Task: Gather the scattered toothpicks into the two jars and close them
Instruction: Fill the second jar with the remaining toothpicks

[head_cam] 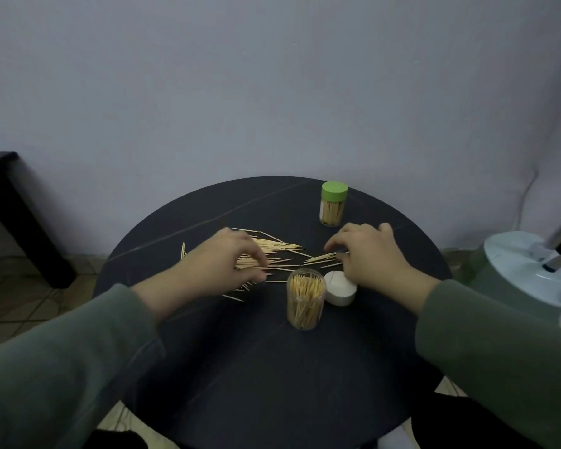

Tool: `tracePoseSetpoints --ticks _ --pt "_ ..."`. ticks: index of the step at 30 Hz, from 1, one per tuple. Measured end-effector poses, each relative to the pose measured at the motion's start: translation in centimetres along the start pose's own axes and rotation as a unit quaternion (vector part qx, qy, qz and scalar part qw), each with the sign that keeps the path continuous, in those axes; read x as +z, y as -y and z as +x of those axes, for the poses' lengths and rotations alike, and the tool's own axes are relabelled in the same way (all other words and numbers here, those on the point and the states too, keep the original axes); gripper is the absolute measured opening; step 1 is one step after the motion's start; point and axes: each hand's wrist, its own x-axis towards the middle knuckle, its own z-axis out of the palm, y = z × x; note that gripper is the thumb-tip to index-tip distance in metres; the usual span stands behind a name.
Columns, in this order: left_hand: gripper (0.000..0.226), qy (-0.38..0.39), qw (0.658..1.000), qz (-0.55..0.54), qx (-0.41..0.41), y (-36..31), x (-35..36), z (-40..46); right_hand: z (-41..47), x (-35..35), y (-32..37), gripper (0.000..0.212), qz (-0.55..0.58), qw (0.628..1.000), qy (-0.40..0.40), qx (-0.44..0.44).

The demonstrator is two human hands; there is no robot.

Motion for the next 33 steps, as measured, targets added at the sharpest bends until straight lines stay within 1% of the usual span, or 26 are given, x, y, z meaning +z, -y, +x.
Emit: tracePoseSetpoints --ticks 2,4,7,9,12,14,16,18,20,24,28,33 --pt "0.017 0.074 0.997 0.009 -0.021 0.6 -0.2 -0.1 0.5 0.1 -0.1 0.024 -0.037 0.999 0.021 0.019" --pt "0.018 0.088 0.996 0.004 -0.029 0.6 -0.1 -0.2 1.0 0.3 -0.1 0.018 -0.055 0.997 0.046 0.030" --pt "0.020 0.049 0.998 0.017 -0.019 0.2 0.9 -0.4 1.5 0.6 0.3 0.010 -0.064 0.995 0.066 0.025" --pt "0.026 0.011 0.999 0.031 -0.015 -0.2 1.8 -0.5 1.8 0.7 0.3 0.010 -0.066 0.995 0.070 0.010" --pt "0.028 -0.038 0.998 0.043 -0.009 -0.8 3.0 -0.5 2.2 0.9 0.3 0.011 -0.037 0.996 0.075 -0.015" --pt "0.025 -0.054 0.998 0.042 -0.009 -1.3 3.5 -0.2 2.2 1.0 0.4 0.011 -0.010 0.998 0.067 -0.020" --pt "0.022 -0.053 0.998 0.043 -0.012 -1.8 3.8 0.2 2.2 0.9 0.3 0.011 0.002 0.999 0.051 -0.016" --pt "0.019 -0.046 0.998 0.047 -0.017 -2.1 4.0 0.6 2.2 0.8 0.2 0.017 -0.008 0.999 0.046 -0.001" --pt "0.017 -0.036 0.998 0.045 -0.027 -2.1 3.9 1.1 2.2 0.6 0.0 0.024 -0.045 0.997 0.055 0.010" --pt "0.014 -0.022 0.997 0.045 -0.061 -1.9 3.7 2.0 2.1 0.5 -0.3 0.029 -0.130 0.990 0.058 0.012" --pt "0.026 -0.039 0.993 0.048 -0.100 -2.0 4.1 2.2 2.3 0.8 -0.2 0.024 -0.123 0.991 0.052 0.001" --pt "0.041 -0.048 0.989 0.054 -0.127 -2.0 4.4 2.5 2.5 1.1 0.5 0.020 -0.082 0.995 0.026 -0.047"
